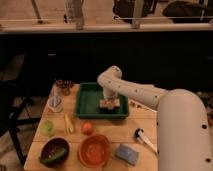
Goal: Wipe tray with eraser
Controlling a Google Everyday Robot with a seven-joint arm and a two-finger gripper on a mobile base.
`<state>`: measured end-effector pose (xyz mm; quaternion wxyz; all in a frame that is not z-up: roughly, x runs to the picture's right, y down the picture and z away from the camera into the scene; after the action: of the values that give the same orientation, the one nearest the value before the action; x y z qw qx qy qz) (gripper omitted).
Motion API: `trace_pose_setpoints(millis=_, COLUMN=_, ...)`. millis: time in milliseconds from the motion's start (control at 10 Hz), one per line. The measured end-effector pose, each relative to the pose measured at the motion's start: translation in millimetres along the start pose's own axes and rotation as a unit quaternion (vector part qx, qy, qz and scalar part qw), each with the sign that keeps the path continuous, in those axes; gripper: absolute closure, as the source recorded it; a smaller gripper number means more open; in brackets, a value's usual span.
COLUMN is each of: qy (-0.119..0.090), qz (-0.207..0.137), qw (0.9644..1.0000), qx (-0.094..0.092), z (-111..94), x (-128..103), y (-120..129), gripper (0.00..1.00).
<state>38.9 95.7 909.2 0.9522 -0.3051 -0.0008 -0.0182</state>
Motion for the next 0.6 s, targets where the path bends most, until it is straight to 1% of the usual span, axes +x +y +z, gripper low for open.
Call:
trace_pose_setpoints(millis=100, qy=0.013, qz=-0.007, qw=0.9999, qx=-0.003, z=2.0, x=0.8, y=3.9, gripper=1.00)
trace_pose_setpoints(millis=300, qy=0.028, qz=-0.023, qw=0.9993, qx=-0.006, z=4.4, x=-6.2, y=6.7, gripper=1.00)
trace_pose_setpoints(millis=400, qy=0.033, qz=-0.029, qw=0.9990, qx=-0.007, z=5.3, x=-6.9, y=7.6, gripper=1.00)
trace_pose_setpoints(millis=600, qy=0.034, qz=-0.037, qw=0.9987, qx=-0.009, z=6.4, x=-8.6, y=8.4, gripper=1.00)
